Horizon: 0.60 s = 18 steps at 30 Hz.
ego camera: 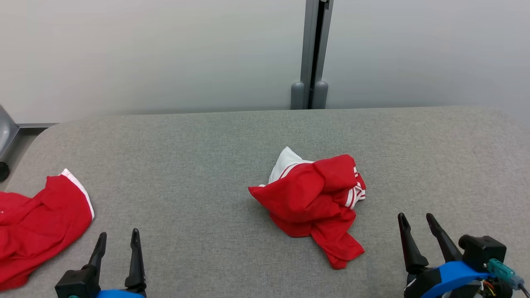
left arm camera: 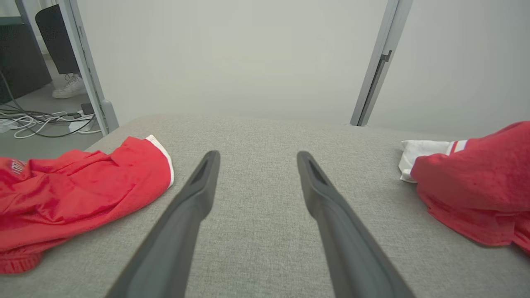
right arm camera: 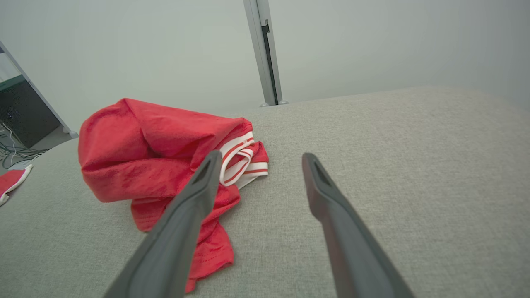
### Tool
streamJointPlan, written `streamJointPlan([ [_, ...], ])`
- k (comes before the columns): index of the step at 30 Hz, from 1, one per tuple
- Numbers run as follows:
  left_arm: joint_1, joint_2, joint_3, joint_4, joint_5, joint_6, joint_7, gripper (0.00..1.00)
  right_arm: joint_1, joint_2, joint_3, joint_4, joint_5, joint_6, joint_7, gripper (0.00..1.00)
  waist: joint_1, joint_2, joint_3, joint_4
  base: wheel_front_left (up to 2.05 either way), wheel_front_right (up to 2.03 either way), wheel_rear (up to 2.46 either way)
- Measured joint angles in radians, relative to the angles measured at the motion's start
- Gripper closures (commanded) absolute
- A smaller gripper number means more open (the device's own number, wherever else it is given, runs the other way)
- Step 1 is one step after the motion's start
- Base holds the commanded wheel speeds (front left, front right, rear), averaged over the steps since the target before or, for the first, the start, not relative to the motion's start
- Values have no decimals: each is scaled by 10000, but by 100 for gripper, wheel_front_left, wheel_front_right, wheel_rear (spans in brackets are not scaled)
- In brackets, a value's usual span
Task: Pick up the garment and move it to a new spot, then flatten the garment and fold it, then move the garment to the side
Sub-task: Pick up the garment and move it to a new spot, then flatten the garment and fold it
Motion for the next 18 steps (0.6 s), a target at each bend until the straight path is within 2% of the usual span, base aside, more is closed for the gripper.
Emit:
streamJointPlan([
  [10, 95, 46, -31, -410, -359, -240, 182, 0, 56, 0, -42, -213, -10, 0, 244, 0, 0, 0, -19, 62, 0, 0, 0],
  [18, 78, 10, -153, -662, -412, -245, 217, 0, 30, 0, 61, -261, 27, -2, 502, 0, 0, 0, 45, 62, 0, 0, 0],
])
